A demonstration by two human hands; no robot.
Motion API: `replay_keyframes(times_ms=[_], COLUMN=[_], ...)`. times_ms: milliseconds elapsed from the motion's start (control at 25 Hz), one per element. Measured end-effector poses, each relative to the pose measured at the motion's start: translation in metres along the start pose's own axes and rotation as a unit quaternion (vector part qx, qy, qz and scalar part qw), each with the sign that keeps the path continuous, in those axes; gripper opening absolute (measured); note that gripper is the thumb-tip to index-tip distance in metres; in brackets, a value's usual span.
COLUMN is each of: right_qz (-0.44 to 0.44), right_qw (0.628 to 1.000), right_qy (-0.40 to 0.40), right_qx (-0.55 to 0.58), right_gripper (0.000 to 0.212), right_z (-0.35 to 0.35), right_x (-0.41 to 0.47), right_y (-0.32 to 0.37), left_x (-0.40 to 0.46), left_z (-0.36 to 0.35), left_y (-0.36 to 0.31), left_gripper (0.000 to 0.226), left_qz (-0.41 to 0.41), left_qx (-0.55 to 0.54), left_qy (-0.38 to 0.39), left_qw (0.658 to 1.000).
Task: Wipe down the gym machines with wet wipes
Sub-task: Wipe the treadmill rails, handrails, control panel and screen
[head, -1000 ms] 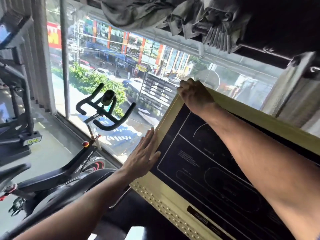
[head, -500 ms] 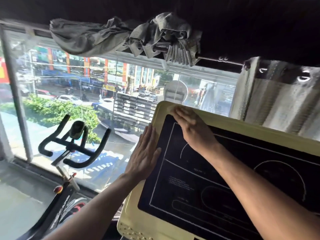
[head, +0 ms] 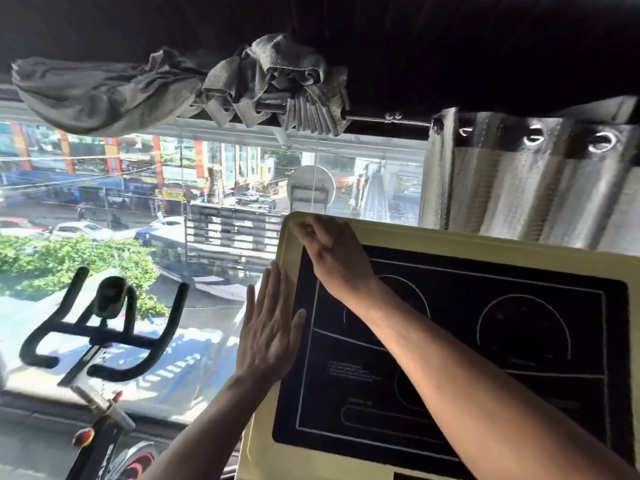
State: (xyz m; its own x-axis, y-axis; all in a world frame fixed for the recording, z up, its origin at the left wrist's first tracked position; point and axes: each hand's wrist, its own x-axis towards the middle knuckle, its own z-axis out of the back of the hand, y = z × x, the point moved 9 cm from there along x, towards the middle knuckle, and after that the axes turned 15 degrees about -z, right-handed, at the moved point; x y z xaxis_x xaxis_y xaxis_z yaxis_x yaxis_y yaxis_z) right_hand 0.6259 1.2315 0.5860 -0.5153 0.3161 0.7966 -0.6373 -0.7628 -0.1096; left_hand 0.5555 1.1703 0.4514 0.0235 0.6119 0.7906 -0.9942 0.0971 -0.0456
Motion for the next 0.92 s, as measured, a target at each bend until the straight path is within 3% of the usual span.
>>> replay_keyframes(times_ms=[120, 280, 480, 720, 920], right_qz=[-0.051, -0.092, -0.144, -0.183, -0.264], right_qw=[0.996, 0.987, 0.980, 0.974, 0.956], right_qy=[0.037, 0.066, 0.035, -0.055, -0.055], right_qx=[-0.068, -0.113, -0.130, -0.125, -0.119], right_gripper=[0.057, 0.068, 0.064, 0.039, 0.045], right_z=[-0.002, 0.014, 0.048, 0.099, 0.147], right_x=[-0.025, -0.055, -0.092, -0.132, -0.179], right_y=[-0.026, -0.067, -0.147, -0.255, -0.355], left_x=[0.011, 0.050, 0.079, 0.103, 0.116], left_z=[0.006, 0.003, -0.031, -0.057, -0.087], left_y=[-0.008, -0.053, -0.116, -0.189, -0.269], left_gripper=[0.067, 0.067, 0.069, 0.071, 0.072], left_qz=[-0.006, -0.074, -0.134, -0.167, -0.212], left_qx=[0.011, -0.007, 0.018, 0.023, 0.006], left_qy=[-0.008, -0.007, 0.029, 0.035, 0.051], left_qw=[1.000, 0.997, 0.990, 0.985, 0.976])
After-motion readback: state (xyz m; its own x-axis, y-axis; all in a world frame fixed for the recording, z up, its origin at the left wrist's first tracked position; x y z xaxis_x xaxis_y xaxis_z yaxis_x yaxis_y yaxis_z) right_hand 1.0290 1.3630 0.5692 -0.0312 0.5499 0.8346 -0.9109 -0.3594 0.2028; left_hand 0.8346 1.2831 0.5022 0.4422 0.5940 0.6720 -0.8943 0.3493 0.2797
